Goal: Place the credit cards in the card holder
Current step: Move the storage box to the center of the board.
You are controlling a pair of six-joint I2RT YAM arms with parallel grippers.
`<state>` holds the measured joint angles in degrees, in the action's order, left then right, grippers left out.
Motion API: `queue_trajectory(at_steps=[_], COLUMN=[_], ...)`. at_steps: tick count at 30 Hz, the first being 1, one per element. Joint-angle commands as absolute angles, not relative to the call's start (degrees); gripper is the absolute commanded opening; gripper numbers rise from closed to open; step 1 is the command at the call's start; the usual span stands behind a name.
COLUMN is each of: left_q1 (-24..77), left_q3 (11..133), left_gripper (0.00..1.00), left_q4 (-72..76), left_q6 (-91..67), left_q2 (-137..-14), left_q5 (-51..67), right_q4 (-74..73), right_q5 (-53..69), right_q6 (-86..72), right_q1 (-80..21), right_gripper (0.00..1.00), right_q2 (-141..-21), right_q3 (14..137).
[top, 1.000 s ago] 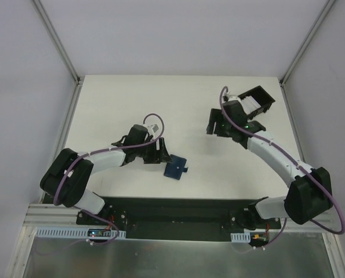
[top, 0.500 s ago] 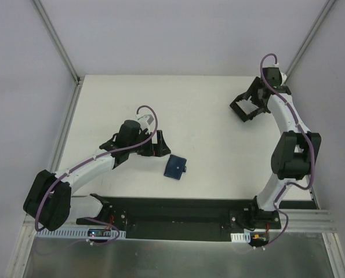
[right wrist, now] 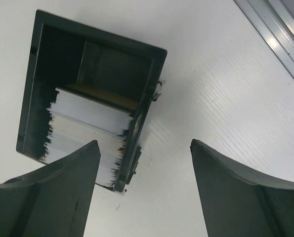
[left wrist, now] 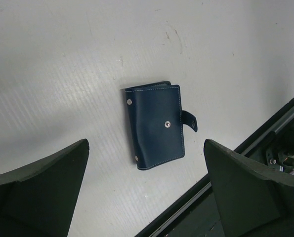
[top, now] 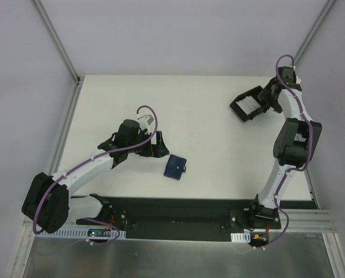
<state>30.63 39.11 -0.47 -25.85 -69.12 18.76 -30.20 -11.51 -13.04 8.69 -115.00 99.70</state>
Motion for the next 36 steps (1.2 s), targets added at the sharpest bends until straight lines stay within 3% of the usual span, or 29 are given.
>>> queue_trajectory(at_steps=[1,9,21,24,36], left_q1=[30.1,30.0,30.0,30.0,30.0], left_q3=[41.7,41.0,39.4,38.7,38.7], left_gripper=[0.99,0.99,0.99,0.99,0.99], left_q4=[-1.5,-2.0,-2.3,-2.3,-2.7], left_q6=[-23.9,-24.2,-24.8,-25.0,-24.8], left_q2=[-68.6,-67.9,-66.8,-66.4,-66.6], left_q5=[18.4,18.2,17.4,17.1,17.1], right_q4=[-29.1,-26.4,-25.7,-24.5,-23.1], right_q5=[-10.5,-12.7,-13.3,-11.8,-10.8], right_q6=[-14.6,-16.5,-21.2,-21.0,-20.7], right_q1=[9.7,9.7,10.0,10.1,10.0], right_gripper=[0.76,0.71,0.56,0.45,0.32], right_q2=[-117.0,-120.1,-120.4,-120.1,-118.4], right_q3=[103.4,103.8,101.3,99.8,95.3])
